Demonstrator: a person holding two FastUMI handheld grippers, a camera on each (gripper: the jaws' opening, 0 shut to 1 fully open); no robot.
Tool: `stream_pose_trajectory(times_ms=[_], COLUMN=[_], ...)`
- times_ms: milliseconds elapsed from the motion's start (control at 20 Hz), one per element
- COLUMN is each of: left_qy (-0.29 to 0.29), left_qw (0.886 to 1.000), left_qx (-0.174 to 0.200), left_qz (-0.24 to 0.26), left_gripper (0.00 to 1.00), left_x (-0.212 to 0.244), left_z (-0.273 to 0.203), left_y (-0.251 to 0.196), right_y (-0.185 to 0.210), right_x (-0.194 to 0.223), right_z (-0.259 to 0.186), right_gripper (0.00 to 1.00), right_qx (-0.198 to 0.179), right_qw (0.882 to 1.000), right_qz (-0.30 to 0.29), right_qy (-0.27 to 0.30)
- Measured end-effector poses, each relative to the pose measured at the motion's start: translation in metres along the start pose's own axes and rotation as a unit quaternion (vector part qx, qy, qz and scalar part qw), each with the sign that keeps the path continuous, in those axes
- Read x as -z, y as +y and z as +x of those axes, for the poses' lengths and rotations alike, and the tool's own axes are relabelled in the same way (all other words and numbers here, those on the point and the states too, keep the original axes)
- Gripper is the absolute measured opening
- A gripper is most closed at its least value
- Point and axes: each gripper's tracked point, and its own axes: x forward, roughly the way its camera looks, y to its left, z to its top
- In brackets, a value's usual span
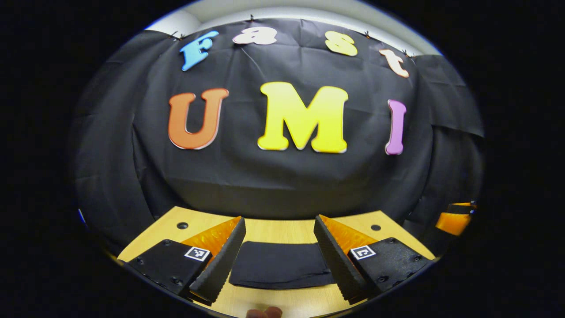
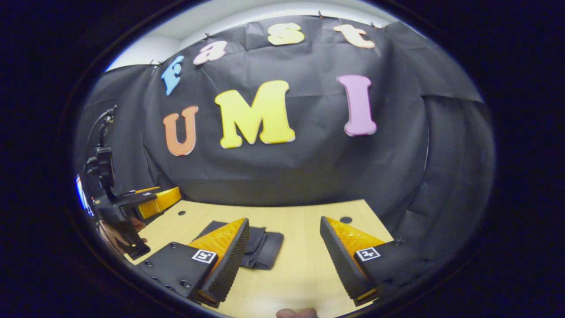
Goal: Grasp the waist and the cuffs of the jeans and fold them to make the two legs overlap; first hold the waist and fold one-third of the jeans toward the cuffs, then hold the cuffs and fold the remaining one-third in the same direction to finish folding.
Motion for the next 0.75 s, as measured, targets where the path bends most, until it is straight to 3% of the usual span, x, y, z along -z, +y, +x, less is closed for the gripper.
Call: stream_pose_trajectory(times_ms=[150, 200, 300, 550, 600, 750], left_qy=[-0.039, -0.046, -0.06, -0.071, -0.07, -0.066], left_qw=[0.999, 0.998, 0.998, 0.997, 0.997, 0.997], left_qx=[-0.025, -0.03, -0.037, -0.042, -0.04, -0.044], left_qz=[0.01, 0.007, 0.002, 0.008, 0.003, -0.011], left_gripper=[0.99, 0.94, 0.99, 0.99, 0.94, 0.99], left_x=[-0.039, -0.046, -0.056, -0.058, -0.057, -0.055], left_z=[-0.023, -0.033, -0.054, -0.076, -0.076, -0.073], left_y=[0.025, 0.033, 0.042, 0.052, 0.054, 0.062], right_y=[0.045, 0.053, 0.069, 0.091, 0.094, 0.099], right_x=[-0.033, -0.039, -0.048, -0.045, -0.044, -0.045], right_z=[0.001, 0.001, -0.003, -0.019, -0.02, -0.019], right_gripper=[0.98, 0.98, 0.98, 0.98, 0.98, 0.98], right_qx=[-0.009, -0.003, 0.004, 0.01, 0.01, 0.011], right_qw=[0.999, 0.998, 0.997, 0.995, 0.995, 0.994], right_qz=[-0.004, -0.001, 0.003, -0.002, 0.001, 0.002], right_qy=[-0.049, -0.061, -0.081, -0.101, -0.1, -0.106])
